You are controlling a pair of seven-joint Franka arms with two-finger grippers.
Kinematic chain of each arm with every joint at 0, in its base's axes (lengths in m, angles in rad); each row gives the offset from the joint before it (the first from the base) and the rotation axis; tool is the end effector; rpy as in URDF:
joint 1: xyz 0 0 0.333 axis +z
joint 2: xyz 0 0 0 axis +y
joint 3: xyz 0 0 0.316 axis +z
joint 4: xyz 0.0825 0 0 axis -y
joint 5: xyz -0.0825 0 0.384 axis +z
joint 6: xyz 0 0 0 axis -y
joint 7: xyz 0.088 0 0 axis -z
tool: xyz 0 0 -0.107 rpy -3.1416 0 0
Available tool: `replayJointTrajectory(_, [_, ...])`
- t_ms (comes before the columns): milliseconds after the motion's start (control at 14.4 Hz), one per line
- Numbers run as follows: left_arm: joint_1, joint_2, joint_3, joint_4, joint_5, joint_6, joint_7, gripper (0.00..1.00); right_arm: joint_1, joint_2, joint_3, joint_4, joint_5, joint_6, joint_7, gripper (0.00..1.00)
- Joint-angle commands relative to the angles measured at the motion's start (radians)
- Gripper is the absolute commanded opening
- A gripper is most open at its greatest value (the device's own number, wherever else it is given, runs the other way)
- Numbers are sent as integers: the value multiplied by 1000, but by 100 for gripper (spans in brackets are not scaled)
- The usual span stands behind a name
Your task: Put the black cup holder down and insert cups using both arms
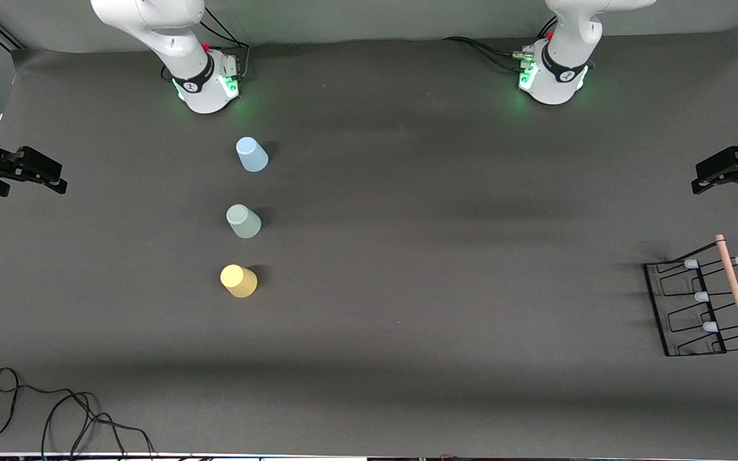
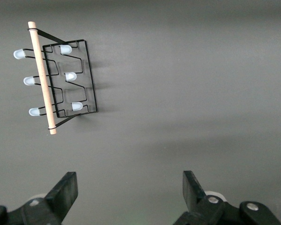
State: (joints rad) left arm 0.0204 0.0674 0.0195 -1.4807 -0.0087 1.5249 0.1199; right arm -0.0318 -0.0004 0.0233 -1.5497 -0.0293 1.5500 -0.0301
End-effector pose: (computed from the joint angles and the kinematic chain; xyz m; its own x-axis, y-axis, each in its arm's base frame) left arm 0.5707 0.0214 0.6249 0.9965 -0.0803 -0.0221 -0.0801 -0.9967 0.0101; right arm 0.5525 -0.0079 0.6329 0.9998 0.0210 -0.0002 0.0210 -0.9994 0.0293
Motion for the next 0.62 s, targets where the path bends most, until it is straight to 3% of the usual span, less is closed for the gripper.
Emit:
replayJointTrajectory(0, [-4,11,0,25,7,-15,1,100,-4,11,7,10,2,-13,9,100])
replayJointTrajectory(555, [-4,11,0,23,7,-15,-5,100,-4,13,7,7,2,-13,6,100])
